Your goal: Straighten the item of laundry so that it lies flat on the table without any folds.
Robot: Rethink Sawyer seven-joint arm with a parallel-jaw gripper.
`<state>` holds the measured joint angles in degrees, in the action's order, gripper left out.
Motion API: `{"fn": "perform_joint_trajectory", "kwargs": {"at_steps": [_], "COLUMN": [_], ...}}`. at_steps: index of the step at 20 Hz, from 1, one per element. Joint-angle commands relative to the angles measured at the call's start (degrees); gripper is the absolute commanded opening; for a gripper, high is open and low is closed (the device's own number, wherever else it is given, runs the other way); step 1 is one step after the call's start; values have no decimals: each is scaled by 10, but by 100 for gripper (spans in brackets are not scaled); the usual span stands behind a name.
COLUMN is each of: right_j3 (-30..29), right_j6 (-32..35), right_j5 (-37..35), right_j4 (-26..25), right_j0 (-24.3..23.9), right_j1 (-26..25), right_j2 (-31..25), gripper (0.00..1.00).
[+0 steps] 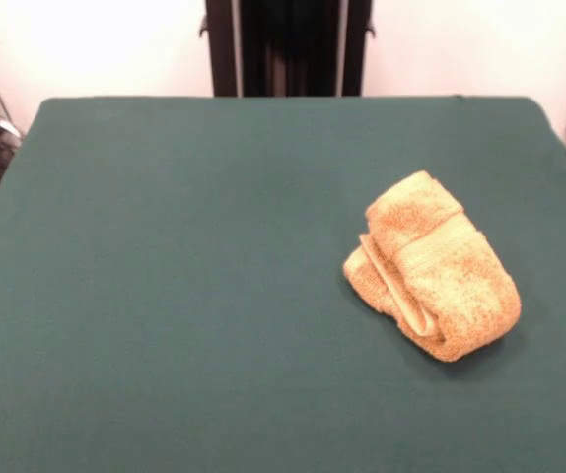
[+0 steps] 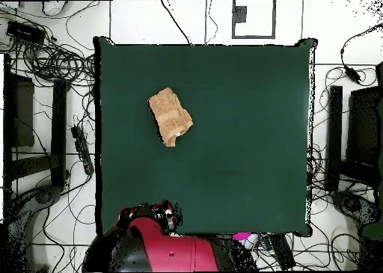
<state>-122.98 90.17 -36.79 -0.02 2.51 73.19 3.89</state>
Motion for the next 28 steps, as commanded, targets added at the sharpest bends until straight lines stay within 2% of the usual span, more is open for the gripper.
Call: {"fn": "perform_joint_trajectory", "kwargs": {"at_steps": [1, 11, 18, 22, 28], "right_j3": [5, -5, 1, 5, 11], "right_j6": [117, 110, 111, 112, 127], "right_j5": [-43, -25, -20, -6, 7], "right_j4": [8, 17, 5, 5, 3], "right_j0": [9, 4, 5, -1, 10], "right_j1": [-29, -30, -38, -64, -74], "right_j2": [-10, -14, -12, -17, -14], "gripper": [100, 100, 100, 100, 100]}}
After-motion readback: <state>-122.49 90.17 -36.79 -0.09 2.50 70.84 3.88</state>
